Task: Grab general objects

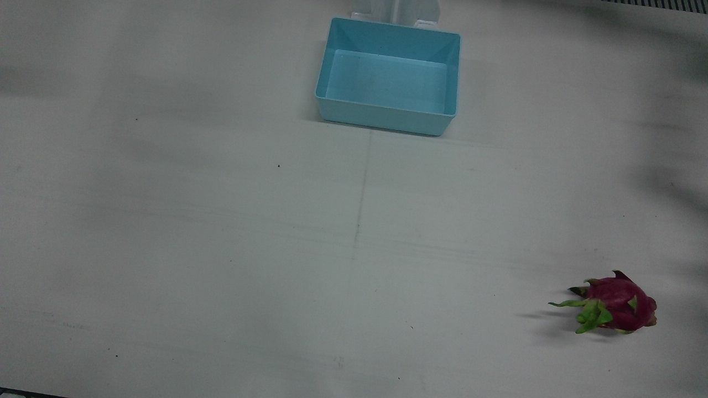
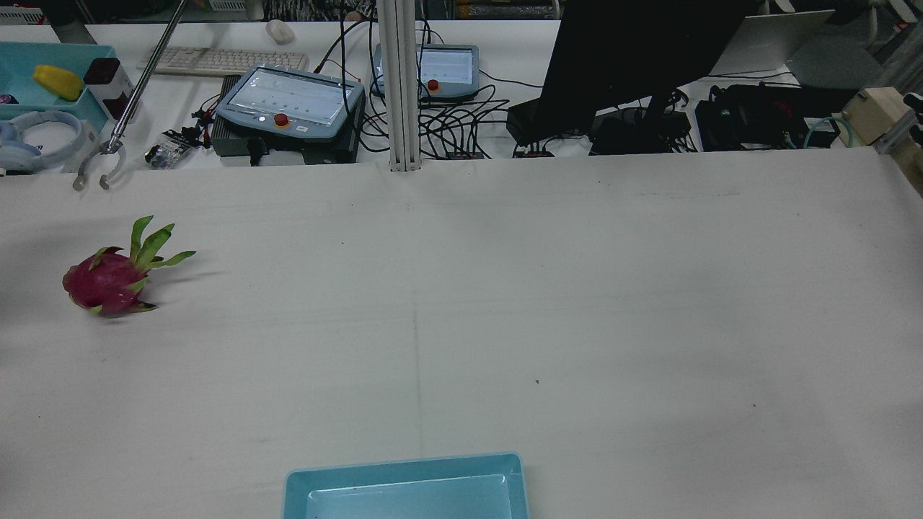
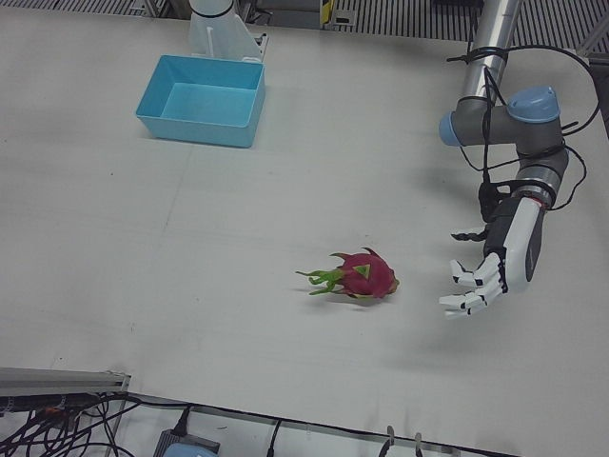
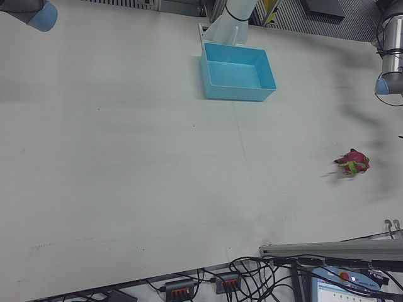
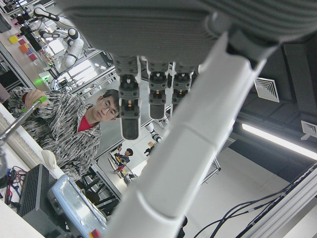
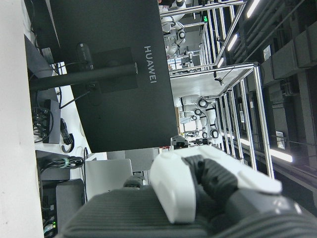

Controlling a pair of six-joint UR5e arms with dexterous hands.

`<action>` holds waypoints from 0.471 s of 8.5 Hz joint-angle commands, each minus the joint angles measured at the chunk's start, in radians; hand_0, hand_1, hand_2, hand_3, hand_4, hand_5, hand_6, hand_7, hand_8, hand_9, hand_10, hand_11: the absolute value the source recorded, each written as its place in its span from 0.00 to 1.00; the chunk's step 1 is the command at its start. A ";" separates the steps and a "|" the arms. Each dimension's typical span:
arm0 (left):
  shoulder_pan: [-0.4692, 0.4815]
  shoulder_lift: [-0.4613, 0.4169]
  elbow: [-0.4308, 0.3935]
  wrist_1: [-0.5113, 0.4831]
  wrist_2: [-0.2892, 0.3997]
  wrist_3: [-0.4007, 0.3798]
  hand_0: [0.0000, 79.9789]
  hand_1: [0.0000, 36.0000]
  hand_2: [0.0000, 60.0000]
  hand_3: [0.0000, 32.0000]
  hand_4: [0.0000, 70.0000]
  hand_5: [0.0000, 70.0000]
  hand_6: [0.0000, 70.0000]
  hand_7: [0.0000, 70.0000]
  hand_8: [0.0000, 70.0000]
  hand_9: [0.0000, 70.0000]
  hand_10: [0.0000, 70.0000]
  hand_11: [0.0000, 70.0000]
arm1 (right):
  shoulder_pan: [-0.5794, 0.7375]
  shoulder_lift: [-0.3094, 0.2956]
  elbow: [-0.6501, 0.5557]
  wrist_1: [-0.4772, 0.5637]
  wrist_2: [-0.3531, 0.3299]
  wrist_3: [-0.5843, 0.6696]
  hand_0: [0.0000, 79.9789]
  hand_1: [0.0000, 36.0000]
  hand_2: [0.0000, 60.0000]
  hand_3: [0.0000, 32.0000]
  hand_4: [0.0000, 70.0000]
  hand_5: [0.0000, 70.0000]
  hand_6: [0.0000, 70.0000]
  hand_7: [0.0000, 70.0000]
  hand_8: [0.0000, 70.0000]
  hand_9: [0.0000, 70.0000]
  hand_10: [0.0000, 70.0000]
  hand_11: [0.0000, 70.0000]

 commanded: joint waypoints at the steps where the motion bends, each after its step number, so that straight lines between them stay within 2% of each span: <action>1: 0.055 -0.024 -0.067 0.106 0.000 0.053 1.00 1.00 1.00 0.00 0.11 1.00 0.25 0.45 0.30 0.28 0.15 0.28 | 0.000 0.000 0.000 0.000 0.000 0.000 0.00 0.00 0.00 0.00 0.00 0.00 0.00 0.00 0.00 0.00 0.00 0.00; 2: 0.066 -0.040 -0.069 0.123 0.000 0.064 1.00 1.00 1.00 0.00 0.11 1.00 0.25 0.45 0.29 0.28 0.14 0.28 | -0.001 0.000 0.000 0.000 0.000 0.000 0.00 0.00 0.00 0.00 0.00 0.00 0.00 0.00 0.00 0.00 0.00 0.00; 4: 0.158 -0.096 -0.063 0.189 -0.001 0.076 1.00 1.00 1.00 0.00 0.11 1.00 0.25 0.45 0.29 0.28 0.15 0.28 | 0.002 0.000 0.005 0.000 0.000 -0.002 0.00 0.00 0.00 0.00 0.00 0.00 0.00 0.00 0.00 0.00 0.00 0.00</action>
